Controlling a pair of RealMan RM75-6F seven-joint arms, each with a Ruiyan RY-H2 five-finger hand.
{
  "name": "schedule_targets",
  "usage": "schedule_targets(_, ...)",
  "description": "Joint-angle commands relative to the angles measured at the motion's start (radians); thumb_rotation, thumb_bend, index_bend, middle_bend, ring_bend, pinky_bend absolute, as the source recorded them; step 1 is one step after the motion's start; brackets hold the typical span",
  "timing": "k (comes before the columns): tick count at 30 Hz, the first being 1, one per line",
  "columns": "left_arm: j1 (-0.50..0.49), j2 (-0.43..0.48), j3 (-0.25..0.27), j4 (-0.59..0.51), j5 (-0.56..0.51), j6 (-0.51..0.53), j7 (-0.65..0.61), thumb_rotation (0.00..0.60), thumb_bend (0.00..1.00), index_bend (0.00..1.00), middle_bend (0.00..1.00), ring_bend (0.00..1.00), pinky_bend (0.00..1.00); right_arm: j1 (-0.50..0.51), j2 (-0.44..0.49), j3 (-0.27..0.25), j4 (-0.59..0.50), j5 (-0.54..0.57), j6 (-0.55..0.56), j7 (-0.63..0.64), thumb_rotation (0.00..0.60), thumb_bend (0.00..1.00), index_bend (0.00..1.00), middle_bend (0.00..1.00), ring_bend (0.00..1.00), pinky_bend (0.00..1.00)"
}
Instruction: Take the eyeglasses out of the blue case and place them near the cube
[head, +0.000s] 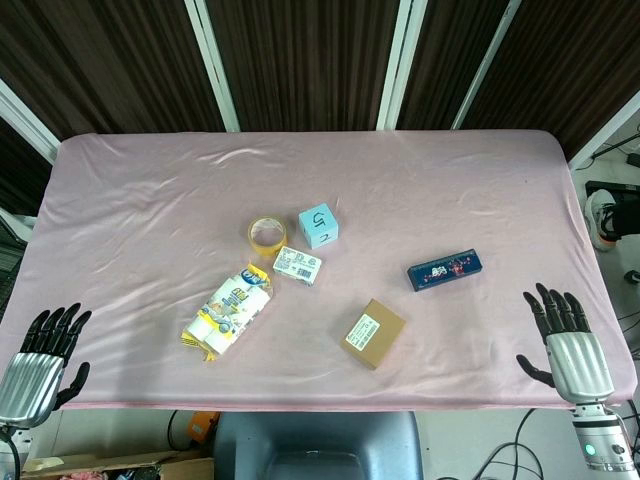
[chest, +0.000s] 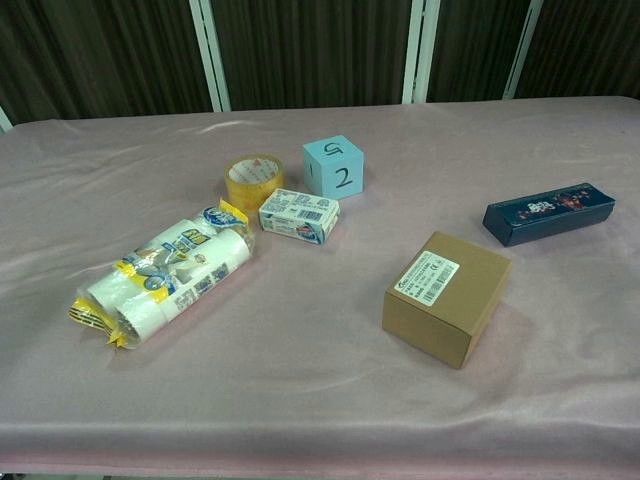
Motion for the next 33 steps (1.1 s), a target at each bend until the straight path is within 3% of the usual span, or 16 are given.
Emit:
schedule_targets(1, -0.002, -0.001, 0.0, 0.001, -0.004, -0.009, 0.004, 0.6, 0.41, 0.0, 0.0, 0.0, 0.03, 0.004, -0.001, 0.005, -0.001, 0.015, -0.025, -0.007, 0.6, 0.33, 0.0, 0.0, 0.0, 0.0)
schedule_targets(6, -0.004, 0.0, -0.001, -0.001, 0.0, -0.007, -0.002, 0.6, 0.41, 0.0, 0.0, 0.0, 0.04, 0.046, -0.013, 0.045, 0.037, 0.048, -0.092, 0.017, 0.6, 0.33, 0.06, 0.0, 0.0, 0.0)
schedule_targets(11, -0.006, 0.0, -0.006, 0.004, -0.009, -0.01, -0.008, 0.6, 0.41, 0.0, 0.0, 0.0, 0.04, 0.183, -0.085, 0.107, 0.27, 0.067, -0.257, 0.04, 0.6, 0.33, 0.16, 0.0, 0.0, 0.0)
schedule_targets(14, -0.008, -0.004, -0.01, 0.003, -0.016, -0.015, -0.003, 0.6, 0.41, 0.0, 0.0, 0.0, 0.04, 0.264, -0.13, 0.12, 0.421, 0.072, -0.372, 0.061, 0.6, 0.33, 0.22, 0.0, 0.0, 0.0)
schedule_targets(20, -0.016, -0.013, -0.013, -0.004, -0.031, -0.037, 0.027, 0.6, 0.41, 0.0, 0.0, 0.0, 0.03, 0.366, -0.193, 0.124, 0.615, 0.064, -0.507, 0.15, 0.6, 0.33, 0.33, 0.0, 0.0, 0.0)
schedule_targets(29, -0.03, -0.025, -0.011, -0.009, -0.041, -0.072, 0.059, 0.6, 0.41, 0.0, 0.0, 0.0, 0.04, 0.438, -0.27, 0.142, 0.715, 0.107, -0.599, 0.1, 0.6, 0.33, 0.4, 0.0, 0.0, 0.0)
schedule_targets(33, -0.031, -0.024, -0.011, -0.009, -0.042, -0.071, 0.057, 0.6, 0.41, 0.0, 0.0, 0.0, 0.04, 0.465, -0.291, 0.144, 0.726, 0.126, -0.643, 0.075, 0.6, 0.39, 0.43, 0.01, 0.0, 0.0)
